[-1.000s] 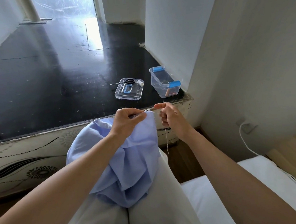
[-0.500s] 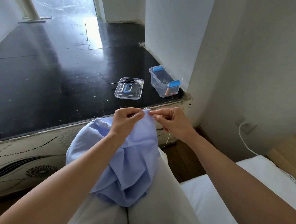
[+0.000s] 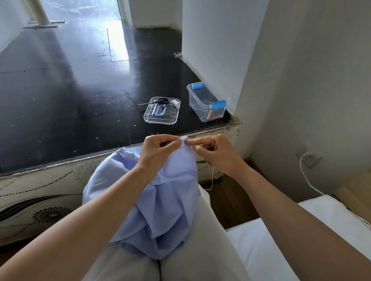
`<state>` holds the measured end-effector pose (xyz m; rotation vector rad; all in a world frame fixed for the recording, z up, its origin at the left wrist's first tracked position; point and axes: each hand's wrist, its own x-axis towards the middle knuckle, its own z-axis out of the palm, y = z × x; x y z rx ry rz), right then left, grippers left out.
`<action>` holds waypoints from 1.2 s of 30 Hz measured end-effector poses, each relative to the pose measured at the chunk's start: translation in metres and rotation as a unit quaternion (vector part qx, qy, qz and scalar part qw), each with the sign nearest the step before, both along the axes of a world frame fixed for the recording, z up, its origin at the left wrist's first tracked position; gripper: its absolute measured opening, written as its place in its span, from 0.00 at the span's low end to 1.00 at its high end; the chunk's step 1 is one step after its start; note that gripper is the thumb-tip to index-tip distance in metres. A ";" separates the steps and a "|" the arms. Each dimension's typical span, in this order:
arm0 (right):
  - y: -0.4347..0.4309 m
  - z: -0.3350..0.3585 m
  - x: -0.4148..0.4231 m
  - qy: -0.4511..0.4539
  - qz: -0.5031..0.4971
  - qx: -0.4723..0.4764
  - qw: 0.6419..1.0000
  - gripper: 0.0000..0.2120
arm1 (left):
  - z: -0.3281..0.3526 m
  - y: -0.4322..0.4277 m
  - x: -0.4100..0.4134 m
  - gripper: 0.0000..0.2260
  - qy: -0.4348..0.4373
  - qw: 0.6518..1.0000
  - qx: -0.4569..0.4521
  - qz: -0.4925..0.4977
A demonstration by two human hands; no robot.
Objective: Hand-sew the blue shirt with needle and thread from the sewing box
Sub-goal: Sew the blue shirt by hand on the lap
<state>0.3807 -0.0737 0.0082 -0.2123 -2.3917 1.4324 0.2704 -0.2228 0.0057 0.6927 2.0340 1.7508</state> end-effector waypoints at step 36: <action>0.002 0.001 0.000 -0.109 0.040 -0.051 0.992 0.07 | -0.014 -0.009 -0.004 0.02 0.076 0.994 -0.060 -0.045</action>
